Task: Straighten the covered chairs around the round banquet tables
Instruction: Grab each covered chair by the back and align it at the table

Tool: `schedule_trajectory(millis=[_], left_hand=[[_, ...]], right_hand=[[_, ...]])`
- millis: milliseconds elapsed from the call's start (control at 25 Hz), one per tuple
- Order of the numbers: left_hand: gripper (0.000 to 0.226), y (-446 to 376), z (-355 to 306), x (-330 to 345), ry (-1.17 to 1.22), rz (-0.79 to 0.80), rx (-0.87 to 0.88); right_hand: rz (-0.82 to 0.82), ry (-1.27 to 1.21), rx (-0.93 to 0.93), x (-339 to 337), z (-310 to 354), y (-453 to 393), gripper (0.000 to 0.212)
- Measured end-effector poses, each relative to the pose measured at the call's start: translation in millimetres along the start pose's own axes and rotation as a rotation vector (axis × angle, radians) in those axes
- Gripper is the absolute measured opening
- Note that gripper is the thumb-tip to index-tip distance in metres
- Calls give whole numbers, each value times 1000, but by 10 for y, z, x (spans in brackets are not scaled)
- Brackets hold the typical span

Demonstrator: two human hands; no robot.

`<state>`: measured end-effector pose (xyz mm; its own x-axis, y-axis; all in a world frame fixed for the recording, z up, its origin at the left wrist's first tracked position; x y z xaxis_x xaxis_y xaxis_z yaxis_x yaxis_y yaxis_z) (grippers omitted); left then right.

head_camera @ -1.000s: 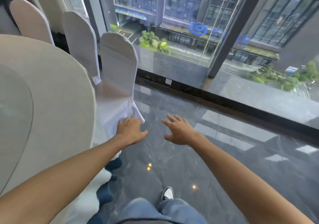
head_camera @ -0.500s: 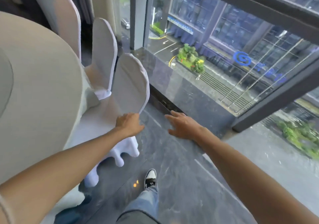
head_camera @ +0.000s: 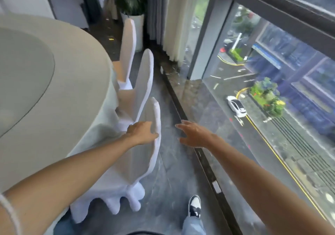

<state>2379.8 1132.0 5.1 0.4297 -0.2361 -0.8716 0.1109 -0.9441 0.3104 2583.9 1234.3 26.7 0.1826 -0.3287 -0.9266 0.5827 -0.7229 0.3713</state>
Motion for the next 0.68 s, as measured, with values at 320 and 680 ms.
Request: schedule_trajectory(millis=[320,680], left_hand=[[45,-931,-284,109,311,-124,-431],[37,-1672,-47,-7,214,-76,-693]], right_hand=[[71,126,-344,-598,-743,-1786,60],[-38,363,-603,-856,-498,-3725,75]])
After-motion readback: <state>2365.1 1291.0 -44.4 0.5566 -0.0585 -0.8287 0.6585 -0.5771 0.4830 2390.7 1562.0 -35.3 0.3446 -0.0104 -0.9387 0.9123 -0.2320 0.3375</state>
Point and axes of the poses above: each hand's wrist, its own y-axis away from the middle knuckle, its own x-axis out of the palm, z = x × y, the point moved 1 cm from there along -y, towards the middle knuckle, and after that the axes turned 12 degrees about x, right-handed, at the moved point
